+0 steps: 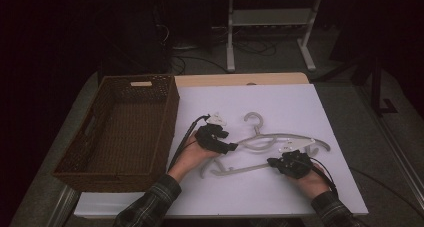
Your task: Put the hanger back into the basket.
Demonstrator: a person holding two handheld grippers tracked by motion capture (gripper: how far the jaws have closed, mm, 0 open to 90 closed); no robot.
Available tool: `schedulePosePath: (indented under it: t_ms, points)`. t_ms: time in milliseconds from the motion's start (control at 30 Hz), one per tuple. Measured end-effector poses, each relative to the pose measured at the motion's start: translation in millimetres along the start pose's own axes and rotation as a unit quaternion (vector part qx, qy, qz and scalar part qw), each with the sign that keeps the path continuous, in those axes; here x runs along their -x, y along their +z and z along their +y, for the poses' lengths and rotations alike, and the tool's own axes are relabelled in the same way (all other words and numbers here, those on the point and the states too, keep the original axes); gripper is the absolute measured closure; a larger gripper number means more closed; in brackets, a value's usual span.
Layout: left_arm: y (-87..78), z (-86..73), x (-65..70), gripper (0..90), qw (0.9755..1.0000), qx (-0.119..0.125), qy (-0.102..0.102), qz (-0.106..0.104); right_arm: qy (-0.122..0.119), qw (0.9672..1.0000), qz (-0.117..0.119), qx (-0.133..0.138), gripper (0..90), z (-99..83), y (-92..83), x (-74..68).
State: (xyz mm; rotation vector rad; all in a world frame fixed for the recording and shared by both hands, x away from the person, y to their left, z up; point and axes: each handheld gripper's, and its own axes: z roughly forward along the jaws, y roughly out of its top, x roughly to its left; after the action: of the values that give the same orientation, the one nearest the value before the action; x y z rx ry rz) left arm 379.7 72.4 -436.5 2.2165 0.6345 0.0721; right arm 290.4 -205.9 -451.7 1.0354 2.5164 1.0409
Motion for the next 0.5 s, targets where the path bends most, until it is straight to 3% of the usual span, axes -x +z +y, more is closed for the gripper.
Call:
schedulePosePath:
  t_ms: [500]
  points:
    - [20.0, 3.3, 1.3, 57.2, 0.9993, -0.022, 0.012, -0.028, -0.002, 1.0000, 0.000, -0.001, 89.9, 0.0, -0.1, -0.2]
